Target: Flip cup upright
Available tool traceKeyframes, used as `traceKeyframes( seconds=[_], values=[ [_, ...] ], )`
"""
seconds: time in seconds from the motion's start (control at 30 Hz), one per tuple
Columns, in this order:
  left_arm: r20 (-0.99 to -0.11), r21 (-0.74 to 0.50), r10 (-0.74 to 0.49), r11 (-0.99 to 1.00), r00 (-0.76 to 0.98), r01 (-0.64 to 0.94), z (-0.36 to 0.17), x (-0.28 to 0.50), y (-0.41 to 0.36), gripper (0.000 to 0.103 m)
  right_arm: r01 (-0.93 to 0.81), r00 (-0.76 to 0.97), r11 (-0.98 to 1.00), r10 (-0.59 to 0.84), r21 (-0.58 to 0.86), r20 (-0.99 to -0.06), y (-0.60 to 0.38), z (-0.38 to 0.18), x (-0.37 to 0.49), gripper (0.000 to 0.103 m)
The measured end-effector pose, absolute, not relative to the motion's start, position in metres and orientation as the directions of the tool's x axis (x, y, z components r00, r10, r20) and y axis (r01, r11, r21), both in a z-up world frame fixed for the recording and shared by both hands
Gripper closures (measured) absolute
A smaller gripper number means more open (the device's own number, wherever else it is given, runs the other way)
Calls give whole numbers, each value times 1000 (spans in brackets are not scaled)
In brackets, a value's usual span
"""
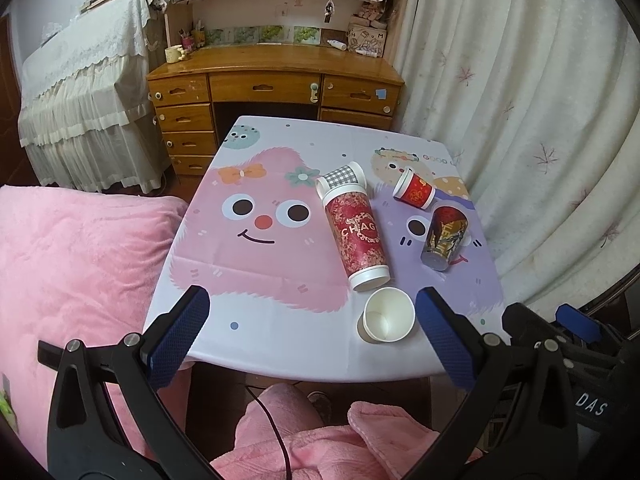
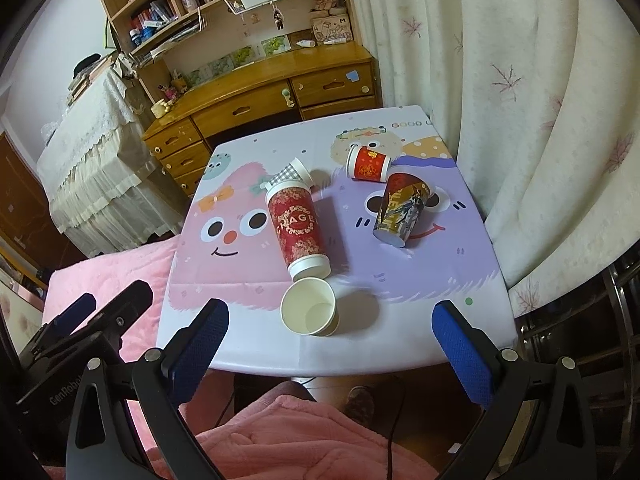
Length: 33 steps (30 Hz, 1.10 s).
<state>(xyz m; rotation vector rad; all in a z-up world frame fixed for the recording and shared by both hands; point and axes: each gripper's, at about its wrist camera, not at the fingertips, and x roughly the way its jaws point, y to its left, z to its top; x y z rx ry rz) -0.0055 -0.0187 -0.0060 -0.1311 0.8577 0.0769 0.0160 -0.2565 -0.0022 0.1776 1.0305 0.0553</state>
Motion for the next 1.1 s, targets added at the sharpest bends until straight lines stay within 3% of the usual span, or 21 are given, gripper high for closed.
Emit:
traceKeyframes(
  seconds=[1.1],
  values=[
    [-759,-104,-58,994,649,-33,-9,21,-31,1,141,536,978,57,156,-842,-273,4,19,0]
  ],
)
